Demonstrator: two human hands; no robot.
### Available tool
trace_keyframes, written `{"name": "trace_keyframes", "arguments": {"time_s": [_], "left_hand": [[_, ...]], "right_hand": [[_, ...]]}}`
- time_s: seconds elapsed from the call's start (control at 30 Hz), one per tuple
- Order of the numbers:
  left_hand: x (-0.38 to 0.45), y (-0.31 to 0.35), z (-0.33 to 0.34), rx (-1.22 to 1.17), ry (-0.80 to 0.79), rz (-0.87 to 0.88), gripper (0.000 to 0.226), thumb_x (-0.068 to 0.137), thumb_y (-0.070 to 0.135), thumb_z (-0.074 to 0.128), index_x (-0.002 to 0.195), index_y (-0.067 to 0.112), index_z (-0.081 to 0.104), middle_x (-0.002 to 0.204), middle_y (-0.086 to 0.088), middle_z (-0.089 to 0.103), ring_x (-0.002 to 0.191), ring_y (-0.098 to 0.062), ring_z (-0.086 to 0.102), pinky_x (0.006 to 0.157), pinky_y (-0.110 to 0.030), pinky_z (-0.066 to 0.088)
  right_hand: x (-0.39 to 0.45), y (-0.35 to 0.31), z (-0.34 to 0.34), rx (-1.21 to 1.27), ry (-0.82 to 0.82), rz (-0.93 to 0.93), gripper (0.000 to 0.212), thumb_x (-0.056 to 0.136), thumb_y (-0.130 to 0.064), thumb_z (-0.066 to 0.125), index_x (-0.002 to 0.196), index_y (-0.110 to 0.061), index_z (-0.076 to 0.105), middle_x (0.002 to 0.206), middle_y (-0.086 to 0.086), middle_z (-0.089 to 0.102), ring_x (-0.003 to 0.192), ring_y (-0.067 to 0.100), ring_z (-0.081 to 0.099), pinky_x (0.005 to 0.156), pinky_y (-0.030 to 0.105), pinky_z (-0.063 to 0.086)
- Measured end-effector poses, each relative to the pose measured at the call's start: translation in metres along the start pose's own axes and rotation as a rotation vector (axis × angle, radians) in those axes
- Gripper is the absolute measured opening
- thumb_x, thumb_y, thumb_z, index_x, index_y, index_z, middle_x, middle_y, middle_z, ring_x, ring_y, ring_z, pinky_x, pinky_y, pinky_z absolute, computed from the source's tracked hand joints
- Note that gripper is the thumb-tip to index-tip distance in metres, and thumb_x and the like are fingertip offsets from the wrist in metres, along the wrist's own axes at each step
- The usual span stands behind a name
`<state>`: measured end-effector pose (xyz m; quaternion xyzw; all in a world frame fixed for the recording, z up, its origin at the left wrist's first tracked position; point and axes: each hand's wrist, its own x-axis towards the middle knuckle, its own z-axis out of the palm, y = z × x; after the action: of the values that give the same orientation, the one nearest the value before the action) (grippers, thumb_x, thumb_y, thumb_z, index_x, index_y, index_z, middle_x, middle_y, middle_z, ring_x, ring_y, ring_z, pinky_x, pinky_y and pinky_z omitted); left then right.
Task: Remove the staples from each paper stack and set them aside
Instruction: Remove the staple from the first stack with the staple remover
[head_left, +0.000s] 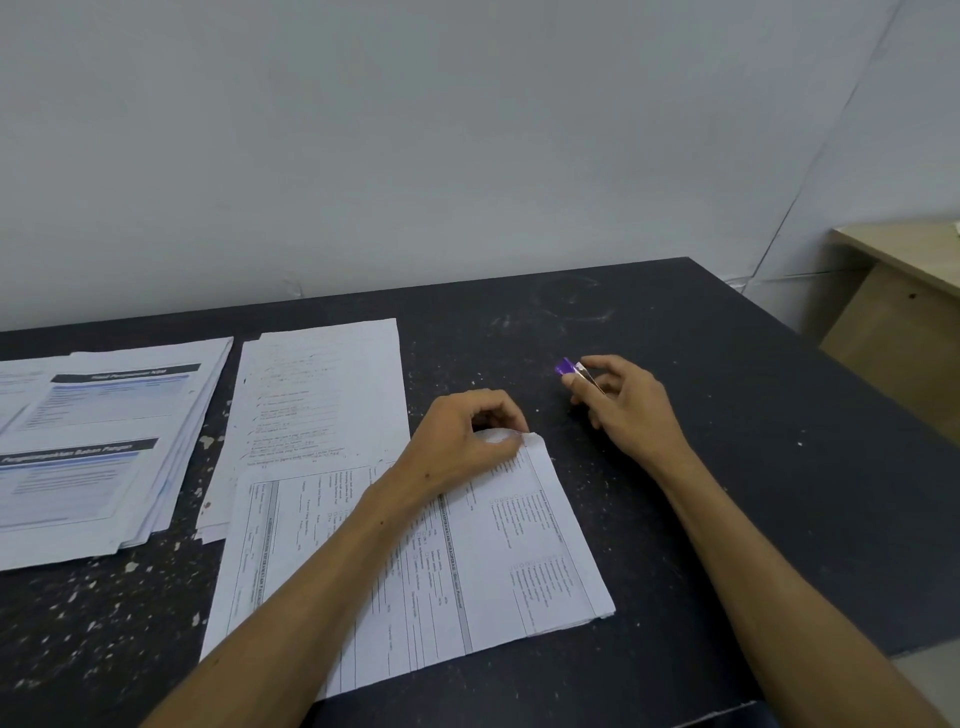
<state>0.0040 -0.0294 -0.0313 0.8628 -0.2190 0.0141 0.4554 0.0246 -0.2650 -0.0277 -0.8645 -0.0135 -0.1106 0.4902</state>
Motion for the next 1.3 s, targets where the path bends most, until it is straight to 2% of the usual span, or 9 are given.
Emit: {"name": "trace_keyframes", "arguments": {"time_s": [0.27, 0.53, 0.7, 0.87, 1.0, 1.1, 1.17, 1.23, 1.3], "left_hand": [[0.000, 0.001, -0.006, -0.051, -0.065, -0.050, 0.011, 0.086, 0.021, 0.083, 0.084, 0.031, 0.078, 0.093, 0.015, 0.075, 0.091, -0.003, 0.069, 0.078, -0.015, 0.058], [0.000, -0.002, -0.008, -0.051, -0.060, -0.088, 0.009, 0.086, 0.021, 0.084, 0.090, 0.027, 0.078, 0.094, 0.013, 0.076, 0.089, -0.003, 0.071, 0.072, -0.014, 0.056], [0.000, -0.001, -0.007, -0.048, -0.049, -0.094, 0.011, 0.085, 0.025, 0.085, 0.091, 0.027, 0.076, 0.094, 0.013, 0.075, 0.086, -0.003, 0.072, 0.070, -0.013, 0.056], [0.000, -0.001, -0.007, -0.045, -0.046, -0.085, 0.013, 0.085, 0.026, 0.085, 0.091, 0.029, 0.074, 0.095, 0.014, 0.075, 0.086, -0.004, 0.072, 0.071, -0.014, 0.057], [-0.001, -0.001, -0.007, -0.053, -0.047, -0.084, 0.011, 0.086, 0.027, 0.084, 0.092, 0.030, 0.075, 0.095, 0.016, 0.075, 0.087, -0.004, 0.072, 0.072, -0.015, 0.057], [-0.001, 0.002, -0.007, -0.063, -0.048, -0.090, 0.009, 0.089, 0.028, 0.081, 0.098, 0.030, 0.078, 0.097, 0.017, 0.076, 0.088, -0.004, 0.072, 0.069, -0.012, 0.054], [-0.001, 0.003, -0.006, -0.065, -0.047, -0.091, 0.012, 0.093, 0.028, 0.076, 0.105, 0.030, 0.080, 0.101, 0.017, 0.076, 0.090, -0.002, 0.071, 0.066, -0.009, 0.050], [0.000, 0.004, -0.005, -0.068, -0.049, -0.094, 0.015, 0.095, 0.028, 0.074, 0.108, 0.031, 0.080, 0.104, 0.018, 0.075, 0.093, 0.000, 0.069, 0.068, -0.007, 0.048], [0.000, 0.004, -0.004, -0.059, -0.040, -0.088, 0.013, 0.096, 0.029, 0.072, 0.107, 0.032, 0.079, 0.103, 0.019, 0.074, 0.095, 0.003, 0.068, 0.070, -0.006, 0.048]], "right_hand": [[-0.001, 0.001, -0.001, -0.014, 0.020, -0.012, 0.045, 0.094, -0.044, 0.071, 0.130, -0.019, 0.064, 0.087, -0.004, 0.073, 0.052, 0.004, 0.062, 0.055, 0.015, 0.050], [-0.002, 0.000, -0.001, -0.060, -0.007, 0.004, 0.054, 0.086, -0.050, 0.076, 0.132, -0.026, 0.059, 0.095, -0.014, 0.067, 0.060, 0.010, 0.067, 0.058, 0.015, 0.050], [-0.005, 0.001, -0.001, -0.049, -0.008, 0.000, 0.045, 0.086, -0.042, 0.082, 0.120, -0.033, 0.054, 0.097, -0.015, 0.066, 0.075, 0.011, 0.068, 0.069, 0.027, 0.056], [-0.006, 0.002, -0.002, 0.005, 0.000, -0.014, 0.042, 0.091, -0.030, 0.079, 0.126, -0.028, 0.056, 0.103, -0.010, 0.069, 0.066, 0.009, 0.069, 0.062, 0.020, 0.054], [-0.006, 0.001, -0.002, 0.032, 0.007, -0.010, 0.044, 0.095, -0.026, 0.074, 0.134, -0.020, 0.055, 0.104, -0.005, 0.068, 0.068, 0.008, 0.072, 0.058, 0.019, 0.057], [-0.009, -0.003, -0.001, 0.147, 0.027, -0.014, 0.034, 0.097, -0.023, 0.072, 0.128, -0.016, 0.060, 0.102, 0.001, 0.072, 0.073, 0.013, 0.075, 0.062, 0.020, 0.059], [-0.010, -0.005, -0.001, 0.165, 0.054, -0.012, 0.031, 0.097, -0.031, 0.071, 0.125, -0.019, 0.061, 0.101, -0.001, 0.075, 0.082, 0.010, 0.075, 0.068, 0.018, 0.056], [-0.010, -0.004, -0.001, 0.106, 0.064, 0.007, 0.043, 0.095, -0.043, 0.071, 0.132, -0.025, 0.057, 0.101, -0.006, 0.077, 0.095, 0.004, 0.072, 0.079, 0.014, 0.047], [-0.010, -0.005, -0.002, 0.131, 0.058, 0.049, 0.056, 0.092, -0.048, 0.072, 0.139, -0.030, 0.048, 0.099, -0.006, 0.078, 0.097, 0.004, 0.071, 0.083, 0.017, 0.045]]}}
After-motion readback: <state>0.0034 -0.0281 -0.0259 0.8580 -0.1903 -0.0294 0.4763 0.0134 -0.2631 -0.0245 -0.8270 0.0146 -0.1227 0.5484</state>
